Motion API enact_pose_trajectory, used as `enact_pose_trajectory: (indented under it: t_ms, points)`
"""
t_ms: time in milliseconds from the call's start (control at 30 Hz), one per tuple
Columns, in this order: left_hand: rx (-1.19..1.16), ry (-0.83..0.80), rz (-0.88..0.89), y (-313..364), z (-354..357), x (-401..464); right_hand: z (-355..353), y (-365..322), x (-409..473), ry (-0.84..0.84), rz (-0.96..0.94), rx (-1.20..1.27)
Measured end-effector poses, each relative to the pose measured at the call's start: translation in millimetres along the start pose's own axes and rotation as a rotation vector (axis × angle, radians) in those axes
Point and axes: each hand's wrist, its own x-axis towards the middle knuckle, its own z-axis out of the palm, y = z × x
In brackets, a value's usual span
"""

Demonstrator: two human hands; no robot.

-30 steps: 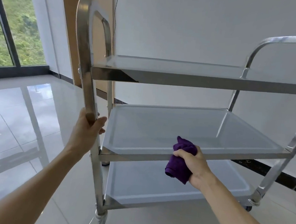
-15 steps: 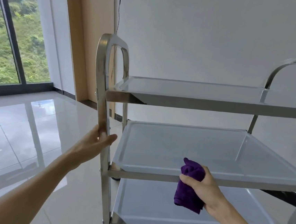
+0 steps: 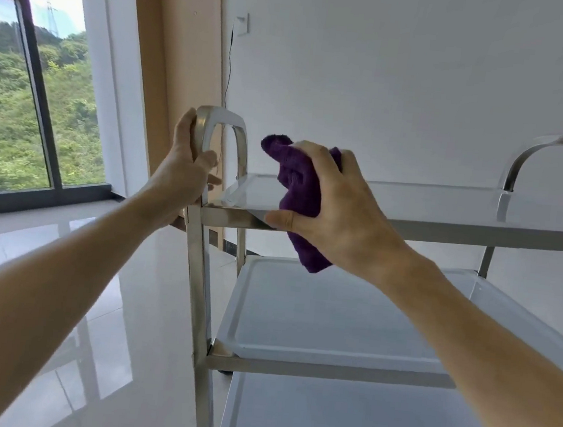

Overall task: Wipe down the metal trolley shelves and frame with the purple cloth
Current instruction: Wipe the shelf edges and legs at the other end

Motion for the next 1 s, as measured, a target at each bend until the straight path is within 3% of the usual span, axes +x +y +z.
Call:
enact_pose_trajectory:
  t_ms: [133,267,533,700,867,1000]
  points:
    - [0.100,0.047,0.079,-8,6,-8,21,11,29,-0.263,0.051,-0.508]
    - [0.133,0.069,0.068,-3,9,-9,57,12,29,-0.130,-0.096,-0.606]
    - [0.058,0.096,0.070,-4,7,-16,120,-24,50,-0.001,-0.273,-0.587]
    - [0.060,0.029,0.097,-2,3,-17,69,9,35,-0.112,-0.250,-0.588]
    - [0.093,0.033,0.126,-4,3,-19,7,63,-7,-0.001,-0.053,-0.565]
    - [0.087,0.067,0.120,-4,4,-19,17,58,-3,0.016,-0.093,-0.554]
